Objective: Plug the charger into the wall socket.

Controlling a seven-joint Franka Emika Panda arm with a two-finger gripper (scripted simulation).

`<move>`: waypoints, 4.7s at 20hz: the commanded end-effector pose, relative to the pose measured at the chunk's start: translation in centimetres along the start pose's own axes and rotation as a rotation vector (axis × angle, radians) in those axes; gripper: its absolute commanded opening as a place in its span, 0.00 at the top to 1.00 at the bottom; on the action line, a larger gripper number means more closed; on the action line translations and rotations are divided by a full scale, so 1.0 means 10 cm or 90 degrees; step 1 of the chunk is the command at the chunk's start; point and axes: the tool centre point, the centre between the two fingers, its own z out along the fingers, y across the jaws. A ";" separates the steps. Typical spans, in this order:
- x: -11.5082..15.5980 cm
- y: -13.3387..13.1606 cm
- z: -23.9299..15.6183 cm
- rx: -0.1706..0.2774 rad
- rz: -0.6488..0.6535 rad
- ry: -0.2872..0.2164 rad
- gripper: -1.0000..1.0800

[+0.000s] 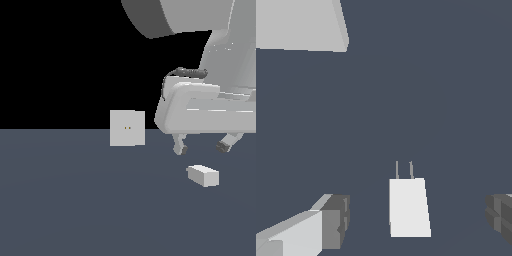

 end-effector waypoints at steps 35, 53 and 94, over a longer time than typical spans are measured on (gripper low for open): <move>-0.17 -0.07 0.44 0.001 -0.002 0.000 1.00; 0.50 -0.79 0.13 -0.009 0.023 0.003 1.00; 1.26 -1.13 0.15 -0.017 0.034 0.000 1.00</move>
